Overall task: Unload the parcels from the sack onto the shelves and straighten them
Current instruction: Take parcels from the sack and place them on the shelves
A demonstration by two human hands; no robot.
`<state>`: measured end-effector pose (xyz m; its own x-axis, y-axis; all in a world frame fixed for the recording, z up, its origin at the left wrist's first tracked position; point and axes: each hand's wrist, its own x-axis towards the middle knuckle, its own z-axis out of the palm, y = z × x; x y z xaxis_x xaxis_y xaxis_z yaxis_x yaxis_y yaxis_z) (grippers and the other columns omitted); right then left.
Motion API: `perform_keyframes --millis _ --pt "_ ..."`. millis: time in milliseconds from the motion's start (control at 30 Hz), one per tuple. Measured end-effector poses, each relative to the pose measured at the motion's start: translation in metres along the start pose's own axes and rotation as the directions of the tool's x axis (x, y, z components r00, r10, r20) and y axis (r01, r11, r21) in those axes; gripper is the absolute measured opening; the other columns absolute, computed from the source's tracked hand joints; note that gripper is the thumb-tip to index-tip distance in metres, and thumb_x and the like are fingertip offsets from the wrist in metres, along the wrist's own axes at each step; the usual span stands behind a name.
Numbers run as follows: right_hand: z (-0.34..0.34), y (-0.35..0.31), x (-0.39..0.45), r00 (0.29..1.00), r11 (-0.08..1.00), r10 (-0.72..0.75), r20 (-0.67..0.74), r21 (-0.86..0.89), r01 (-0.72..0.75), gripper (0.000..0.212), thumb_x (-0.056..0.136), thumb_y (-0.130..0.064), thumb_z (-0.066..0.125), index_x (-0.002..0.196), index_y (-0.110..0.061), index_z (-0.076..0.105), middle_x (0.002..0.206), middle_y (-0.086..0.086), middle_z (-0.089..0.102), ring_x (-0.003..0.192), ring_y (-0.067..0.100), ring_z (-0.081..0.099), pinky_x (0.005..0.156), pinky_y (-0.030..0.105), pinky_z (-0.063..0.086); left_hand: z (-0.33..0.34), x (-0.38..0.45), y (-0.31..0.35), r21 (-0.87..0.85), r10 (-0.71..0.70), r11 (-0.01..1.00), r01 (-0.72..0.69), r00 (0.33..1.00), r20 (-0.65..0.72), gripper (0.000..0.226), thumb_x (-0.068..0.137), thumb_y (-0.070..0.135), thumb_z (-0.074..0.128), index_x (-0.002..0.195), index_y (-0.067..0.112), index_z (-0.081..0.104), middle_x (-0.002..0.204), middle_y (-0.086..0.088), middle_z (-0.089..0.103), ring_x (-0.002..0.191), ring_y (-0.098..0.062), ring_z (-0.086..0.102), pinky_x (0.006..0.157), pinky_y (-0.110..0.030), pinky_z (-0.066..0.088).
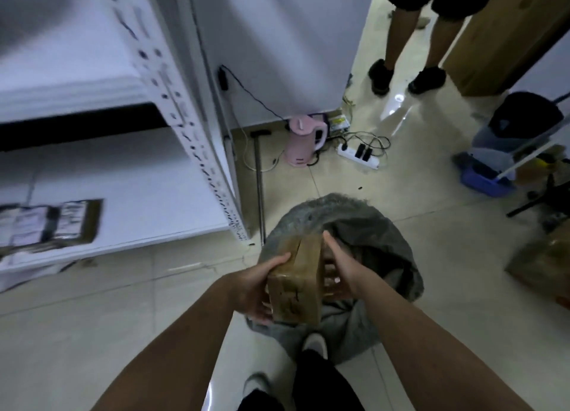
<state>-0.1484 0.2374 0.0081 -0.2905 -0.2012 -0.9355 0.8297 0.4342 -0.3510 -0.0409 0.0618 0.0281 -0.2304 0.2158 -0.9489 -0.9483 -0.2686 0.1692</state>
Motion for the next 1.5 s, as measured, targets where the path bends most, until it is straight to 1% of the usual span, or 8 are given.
perform_keyframes --millis 167,467,667,767,900,1033,1200,1500 --pt "0.072 -0.003 -0.101 0.981 0.990 0.123 0.151 -0.088 -0.111 0.096 0.037 -0.075 0.080 0.109 -0.011 0.069 0.093 0.014 0.075 0.092 0.031 0.068 0.060 0.037 0.057 -0.009 -0.117 -0.033 -0.111 -0.053 0.993 0.045 0.996 -0.070 0.087 0.055 0.079 0.062 0.109 0.010 0.060 0.107 -0.016 0.060 0.097 -0.033 0.058 0.094 -0.043 0.046" --pt "0.176 -0.019 -0.211 0.909 0.981 0.174 0.379 0.007 -0.191 0.083 0.068 -0.074 0.058 0.120 -0.010 0.068 0.121 0.021 0.065 0.117 0.037 0.057 0.097 0.051 0.047 -0.061 -0.277 -0.094 -0.315 0.259 0.901 -0.298 0.952 -0.162 0.089 0.075 0.083 0.039 0.141 0.024 0.039 0.131 -0.025 0.052 0.114 -0.045 0.054 0.088 -0.059 0.045" --pt "0.240 -0.008 -0.254 0.831 0.979 0.057 0.553 0.133 -0.156 0.080 0.081 -0.073 0.038 0.122 -0.009 0.064 0.118 0.025 0.065 0.113 0.038 0.057 0.087 0.047 0.052 -0.074 -0.323 -0.143 -0.412 0.353 0.787 -0.458 0.883 -0.309 0.082 0.076 0.071 0.051 0.136 0.015 0.048 0.132 -0.018 0.051 0.109 -0.042 0.058 0.097 -0.059 0.043" --pt "0.268 -0.015 -0.274 0.798 0.989 -0.008 0.603 0.124 -0.084 0.076 0.086 -0.067 0.033 0.117 -0.008 0.068 0.117 0.027 0.065 0.114 0.039 0.056 0.093 0.048 0.048 -0.068 -0.344 -0.153 -0.488 0.446 0.659 -0.572 0.820 -0.359 0.082 0.069 0.073 0.053 0.126 0.015 0.058 0.120 -0.018 0.060 0.104 -0.041 0.059 0.088 -0.056 0.048" --pt "0.291 -0.043 -0.295 0.849 0.987 -0.155 0.505 0.035 0.160 0.044 0.094 -0.047 0.042 0.097 -0.014 0.071 0.095 0.014 0.074 0.091 0.031 0.064 0.072 0.038 0.053 -0.075 -0.382 -0.143 -0.510 0.487 0.543 -0.667 0.745 -0.456 0.069 0.066 0.067 0.058 0.115 0.019 0.065 0.107 -0.018 0.069 0.098 -0.040 0.061 0.083 -0.052 0.048" --pt "0.296 -0.077 -0.315 0.813 0.874 -0.389 0.434 -0.105 0.474 0.027 0.099 -0.029 0.041 0.125 -0.027 0.052 0.099 0.001 0.068 0.077 0.020 0.063 0.061 0.027 0.049 -0.083 -0.417 -0.120 -0.453 0.469 0.508 -0.733 0.676 -0.568 0.048 0.077 0.054 0.061 0.107 0.017 0.063 0.091 -0.011 0.072 0.092 -0.029 0.063 0.074 -0.041 0.052" --pt "0.295 -0.117 -0.338 0.781 0.848 -0.376 0.499 -0.154 0.507 0.055 0.081 -0.069 0.054 0.106 -0.023 0.069 0.100 0.008 0.073 0.090 0.026 0.068 0.067 0.033 0.055 -0.085 -0.441 -0.080 -0.382 0.452 0.558 -0.737 0.656 -0.605 0.061 0.071 0.056 0.069 0.111 0.011 0.061 0.108 -0.013 0.066 0.098 -0.028 0.063 0.067 -0.037 0.054" --pt "0.293 -0.184 -0.342 0.764 0.791 -0.445 0.466 -0.196 0.580 0.046 0.082 -0.057 0.061 0.103 -0.017 0.068 0.095 0.009 0.069 0.089 0.026 0.064 0.077 0.034 0.052 -0.092 -0.443 -0.007 -0.232 0.484 0.533 -0.814 0.518 -0.705 0.050 0.083 0.065 0.052 0.092 0.016 0.062 0.091 -0.008 0.069 0.092 -0.025 0.064 0.070 -0.036 0.054"
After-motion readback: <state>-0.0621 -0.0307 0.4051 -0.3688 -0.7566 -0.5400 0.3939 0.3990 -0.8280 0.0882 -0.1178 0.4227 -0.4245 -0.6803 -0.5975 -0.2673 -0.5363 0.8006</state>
